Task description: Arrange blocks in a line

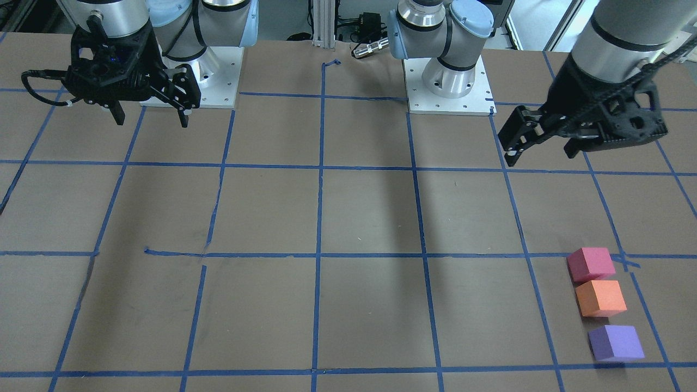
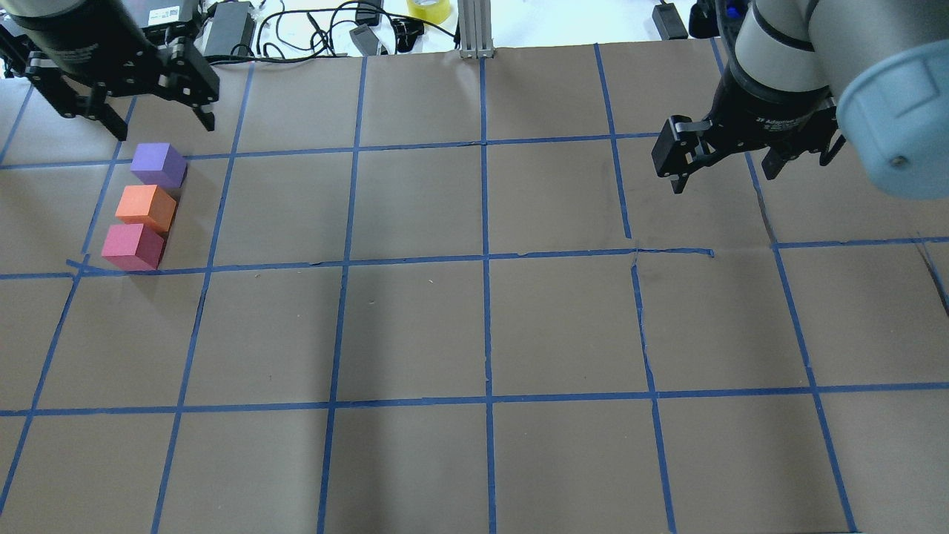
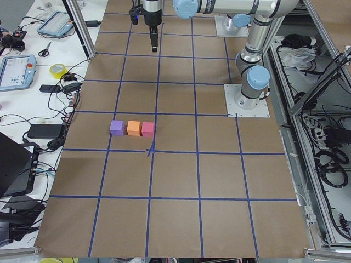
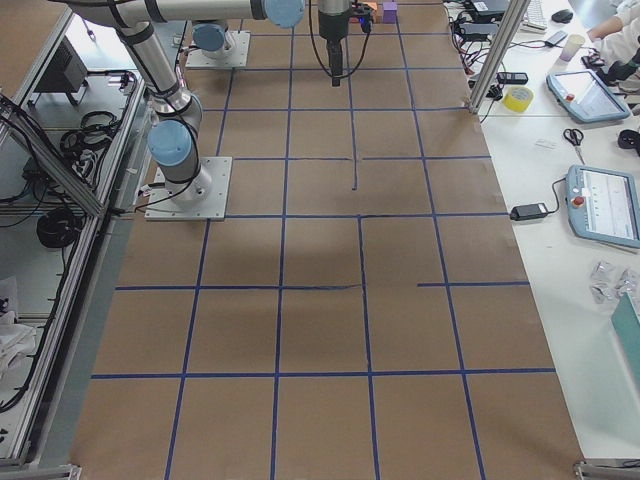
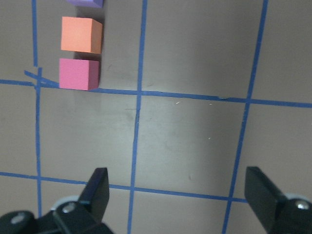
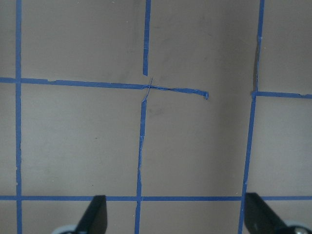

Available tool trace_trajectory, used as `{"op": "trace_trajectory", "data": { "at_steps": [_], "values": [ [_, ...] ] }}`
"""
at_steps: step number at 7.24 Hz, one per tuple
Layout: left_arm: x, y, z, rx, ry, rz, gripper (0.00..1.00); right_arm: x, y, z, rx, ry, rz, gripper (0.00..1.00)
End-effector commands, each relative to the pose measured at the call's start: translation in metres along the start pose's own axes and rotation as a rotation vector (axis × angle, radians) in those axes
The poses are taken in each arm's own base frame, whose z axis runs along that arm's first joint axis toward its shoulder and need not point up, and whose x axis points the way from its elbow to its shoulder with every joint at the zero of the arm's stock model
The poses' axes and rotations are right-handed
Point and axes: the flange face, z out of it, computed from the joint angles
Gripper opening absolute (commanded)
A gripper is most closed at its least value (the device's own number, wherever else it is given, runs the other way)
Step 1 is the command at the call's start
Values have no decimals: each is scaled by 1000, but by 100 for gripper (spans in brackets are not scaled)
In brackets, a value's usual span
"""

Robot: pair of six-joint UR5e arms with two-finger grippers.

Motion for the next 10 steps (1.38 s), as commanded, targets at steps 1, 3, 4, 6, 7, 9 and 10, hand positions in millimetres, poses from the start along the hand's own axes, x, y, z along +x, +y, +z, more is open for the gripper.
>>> {"op": "trace_trajectory", "data": {
  "at_steps": [1, 3, 4, 6, 7, 9, 10],
  "values": [
    [59, 24, -3, 2, 7, 29, 100, 1, -3, 7, -25, 3, 5, 100],
    [57, 43, -19, -4, 16, 51, 100, 0, 2, 11, -66, -13, 0, 100],
    [58, 45, -18, -9, 26, 53, 100, -3, 1, 1, -42, -15, 6, 100],
    [62, 46, -17, -18, 59, 55, 100, -10, 0, 1, -34, -98, 2, 100],
    [60, 47, -18, -16, 59, 59, 100, -12, -1, 4, -34, -129, 1, 100],
    [61, 45, -12, -28, 107, 130, 100, -11, -1, 3, -32, -116, 16, 100],
    [59, 47, -15, -18, 89, 130, 100, -10, 2, 0, -29, -115, 15, 100]
  ]
}}
